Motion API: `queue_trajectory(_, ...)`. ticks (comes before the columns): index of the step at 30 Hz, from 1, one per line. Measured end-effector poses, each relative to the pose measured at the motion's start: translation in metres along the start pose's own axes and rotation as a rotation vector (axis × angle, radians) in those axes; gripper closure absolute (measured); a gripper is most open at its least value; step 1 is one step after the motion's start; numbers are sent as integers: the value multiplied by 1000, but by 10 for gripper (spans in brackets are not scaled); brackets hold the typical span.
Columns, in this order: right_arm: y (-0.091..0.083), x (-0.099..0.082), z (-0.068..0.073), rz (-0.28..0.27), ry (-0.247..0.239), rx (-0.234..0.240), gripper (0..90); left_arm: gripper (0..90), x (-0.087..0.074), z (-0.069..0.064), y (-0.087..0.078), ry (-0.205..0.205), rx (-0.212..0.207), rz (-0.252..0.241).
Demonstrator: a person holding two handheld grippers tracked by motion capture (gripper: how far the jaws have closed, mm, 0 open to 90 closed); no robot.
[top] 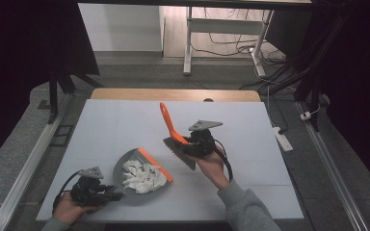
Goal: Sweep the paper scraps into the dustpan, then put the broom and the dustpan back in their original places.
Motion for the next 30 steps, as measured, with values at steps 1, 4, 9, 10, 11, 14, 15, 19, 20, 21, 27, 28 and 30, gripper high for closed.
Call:
queue_trajectory(1,-2,-1,-2,-5,5,-1,697,617,0,0,-1,1,3,-3)
queue_trajectory(4,-7,-3,-7,-15,16,-5,697,617,1,0,-2,-7,14,-19)
queue_trajectory(9,-16,-7,-12,-30,19,-11,696,617,1,0,-4,-16,27,-38)
queue_trajectory(10,-17,-8,-13,-34,18,-8,697,617,2,0,-4,-18,29,-42)
queue_trajectory(11,-19,-9,-13,-37,18,-7,696,617,2,0,-5,-21,31,-46)
queue_trajectory(14,-24,-11,-15,-48,14,-5,697,617,2,1,-7,-34,45,-65)
queue_trajectory(15,-25,-12,-15,-50,15,-3,697,617,2,1,-8,-38,48,-74)
queue_trajectory(19,-33,-16,-16,-63,9,7,696,617,2,4,-12,-75,67,-112)
queue_trajectory(20,-35,-17,-16,-67,8,9,697,617,2,4,-12,-84,70,-121)
queue_trajectory(21,-37,-18,-16,-69,8,11,697,617,2,5,-13,-91,75,-126)
queue_trajectory(27,-49,-28,-20,-62,1,36,697,617,3,6,-18,-123,102,-168)
queue_trajectory(28,-51,-30,-20,-64,4,37,697,617,3,7,-18,-130,104,-176)
queue_trajectory(30,-56,-34,-23,-67,10,39,696,617,4,7,-19,-138,108,-184)
Point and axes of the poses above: each handheld gripper's, and its own axes: y roughly forward along the jaws, x roughly out of its top, z roughly to its left, the point moved 3 cm from there along y, roughly forward along the jaws, and after that the axes turned 9 degrees about z, right-handed, at the moved point
